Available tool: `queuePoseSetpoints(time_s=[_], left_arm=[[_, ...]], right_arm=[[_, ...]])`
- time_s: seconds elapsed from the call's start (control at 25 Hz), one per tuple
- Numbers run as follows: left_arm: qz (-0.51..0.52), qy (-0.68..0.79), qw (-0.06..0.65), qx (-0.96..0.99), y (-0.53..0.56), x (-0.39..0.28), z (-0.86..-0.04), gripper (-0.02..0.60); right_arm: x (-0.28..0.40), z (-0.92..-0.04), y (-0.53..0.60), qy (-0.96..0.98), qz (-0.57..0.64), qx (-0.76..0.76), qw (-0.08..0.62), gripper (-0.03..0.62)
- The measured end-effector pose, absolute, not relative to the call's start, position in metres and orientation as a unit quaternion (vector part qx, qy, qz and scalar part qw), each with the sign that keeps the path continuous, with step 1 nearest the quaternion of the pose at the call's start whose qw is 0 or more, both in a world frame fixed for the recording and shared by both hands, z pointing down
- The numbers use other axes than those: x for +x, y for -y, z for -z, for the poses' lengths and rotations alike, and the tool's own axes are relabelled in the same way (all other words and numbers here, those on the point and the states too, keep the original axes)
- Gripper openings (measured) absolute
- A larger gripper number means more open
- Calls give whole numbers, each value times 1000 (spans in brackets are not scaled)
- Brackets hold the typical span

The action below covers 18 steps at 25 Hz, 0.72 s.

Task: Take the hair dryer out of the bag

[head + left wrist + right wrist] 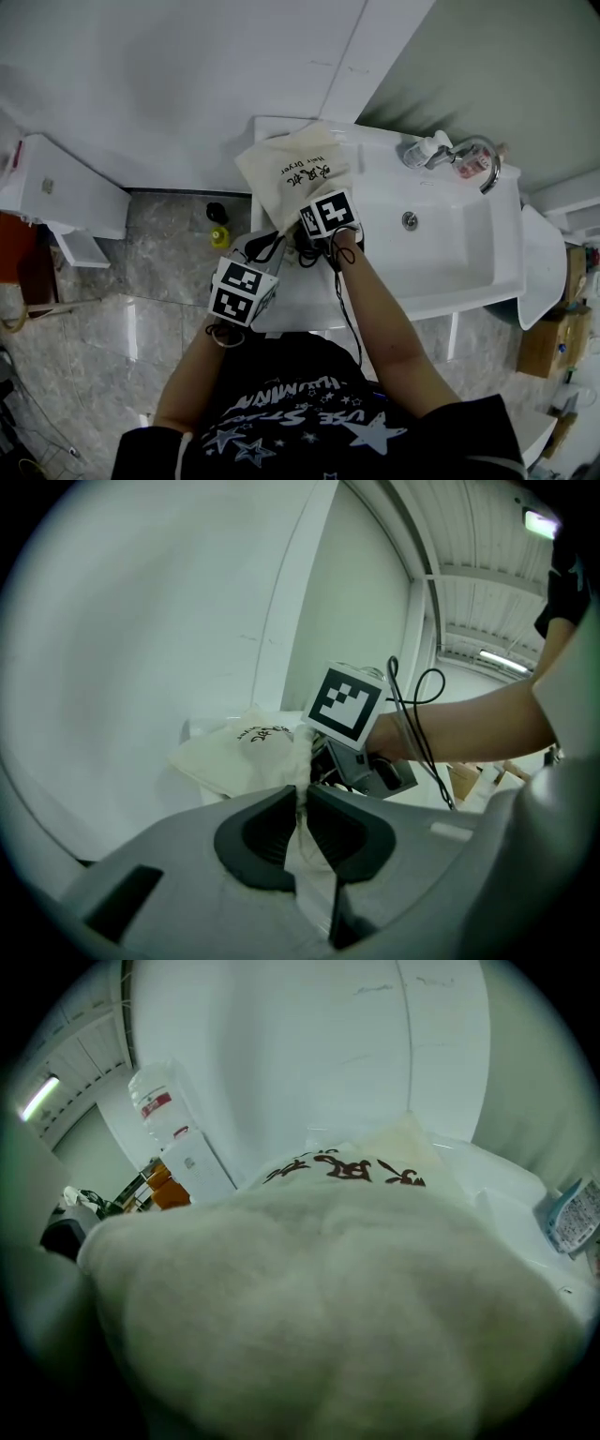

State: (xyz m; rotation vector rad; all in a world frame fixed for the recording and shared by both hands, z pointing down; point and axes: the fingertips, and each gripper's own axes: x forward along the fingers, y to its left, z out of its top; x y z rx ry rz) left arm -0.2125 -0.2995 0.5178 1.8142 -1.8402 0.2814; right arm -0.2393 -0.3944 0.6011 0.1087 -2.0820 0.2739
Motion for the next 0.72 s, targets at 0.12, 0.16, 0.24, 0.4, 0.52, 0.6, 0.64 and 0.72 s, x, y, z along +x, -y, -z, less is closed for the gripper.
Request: queuePoseSetpoints(time_s=[0.12, 0.16, 0.24, 0.4, 0.52, 0.6, 0.64, 0.72], left_arm=[[-105, 684, 267, 670, 301, -215, -518, 49], [-105, 685, 266, 670, 302, -216, -517, 49], [-102, 689, 263, 668, 302, -218, -515, 49], [-88, 699, 257, 662, 300, -221, -508, 49], [-88, 702, 255, 660, 300, -220, -507, 49], [-90, 705, 255, 656, 299, -218, -508, 49], [-91, 707, 255, 654, 299, -216, -509, 49], [-91, 710, 254, 650, 300, -213, -509, 49]], right_arm=[[-237, -598, 397, 859, -106, 49, 498, 195], [-236, -597, 397, 860, -102, 47, 499, 192], [-233, -594, 393, 860, -93, 31, 501, 186], [-218, -588, 385, 862, -86, 5, 500, 183], [-202, -584, 380, 863, -92, -6, 497, 181], [-191, -581, 376, 862, -93, -15, 498, 181], [-185, -581, 374, 862, -95, -19, 497, 181], [-173, -579, 372, 863, -106, -23, 493, 179]])
